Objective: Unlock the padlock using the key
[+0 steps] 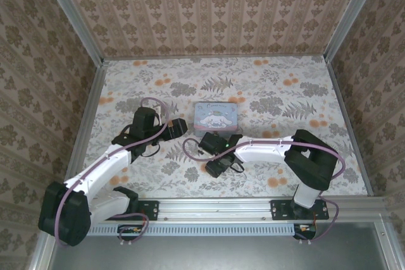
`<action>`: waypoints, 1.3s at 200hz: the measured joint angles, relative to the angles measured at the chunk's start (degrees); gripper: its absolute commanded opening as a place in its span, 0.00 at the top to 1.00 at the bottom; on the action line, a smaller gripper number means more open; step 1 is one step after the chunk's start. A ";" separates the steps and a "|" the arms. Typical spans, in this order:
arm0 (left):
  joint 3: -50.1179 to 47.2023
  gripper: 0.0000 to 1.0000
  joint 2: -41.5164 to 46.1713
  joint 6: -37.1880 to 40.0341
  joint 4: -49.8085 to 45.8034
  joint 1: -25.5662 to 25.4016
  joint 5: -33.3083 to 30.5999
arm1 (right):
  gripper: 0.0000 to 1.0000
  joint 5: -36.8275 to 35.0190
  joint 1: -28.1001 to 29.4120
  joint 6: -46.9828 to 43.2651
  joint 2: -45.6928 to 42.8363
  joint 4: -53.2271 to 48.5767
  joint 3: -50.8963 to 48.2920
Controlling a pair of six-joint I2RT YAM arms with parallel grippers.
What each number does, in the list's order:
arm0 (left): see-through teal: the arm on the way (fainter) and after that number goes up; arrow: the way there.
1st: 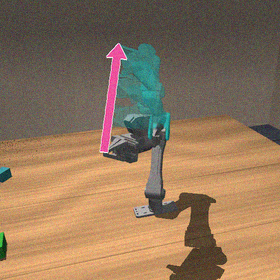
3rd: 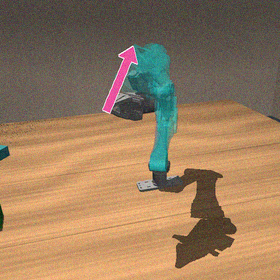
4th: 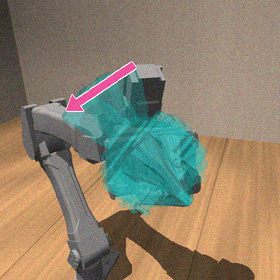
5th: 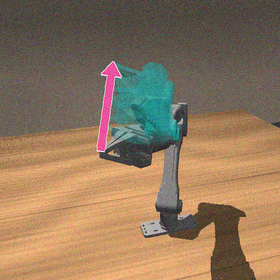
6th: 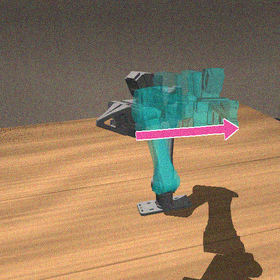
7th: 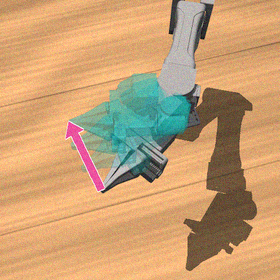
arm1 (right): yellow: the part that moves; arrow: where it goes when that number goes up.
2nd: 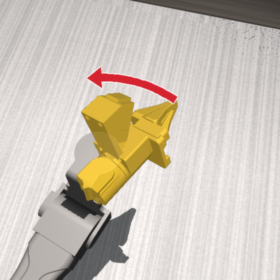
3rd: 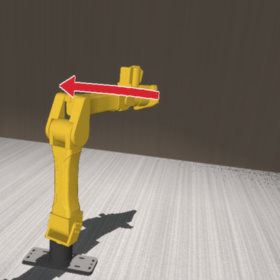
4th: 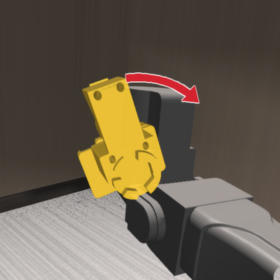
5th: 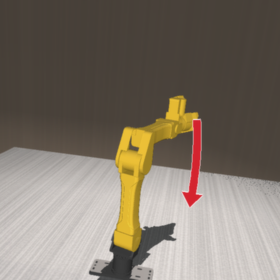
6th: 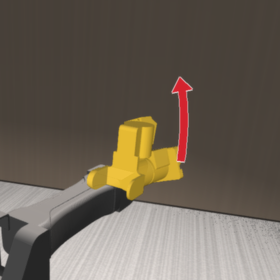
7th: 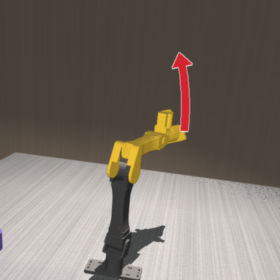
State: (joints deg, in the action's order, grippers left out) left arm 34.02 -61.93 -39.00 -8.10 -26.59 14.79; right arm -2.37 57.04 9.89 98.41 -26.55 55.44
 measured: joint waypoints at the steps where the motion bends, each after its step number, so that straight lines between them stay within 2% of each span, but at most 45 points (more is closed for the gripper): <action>1: 0.00 0.00 0.00 0.00 0.00 0.00 0.00 | 0.50 -0.02 0.00 0.00 0.02 0.00 0.00; 54: 0.00 0.00 -0.66 0.00 0.61 0.00 0.11 | 0.59 -0.92 0.00 -0.31 0.11 -0.07 0.00; 158: -0.04 0.00 -1.11 -0.02 0.85 0.00 1.09 | 1.00 -1.49 -0.15 1.95 -0.17 1.90 -0.55; 212: -0.63 0.00 -1.11 -1.29 1.75 0.00 3.17 | 1.00 -0.90 -0.57 4.74 -2.03 4.59 -2.97; 260: -0.63 0.01 -2.62 -3.54 4.81 -0.17 5.79 | 1.00 5.53 -4.70 11.82 -8.55 10.69 -9.86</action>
State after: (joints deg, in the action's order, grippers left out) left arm 33.39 -64.55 -42.54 -3.29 -26.76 20.58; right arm 3.16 52.34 21.71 89.86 -15.86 45.58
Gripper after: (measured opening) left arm 0.999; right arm 0.070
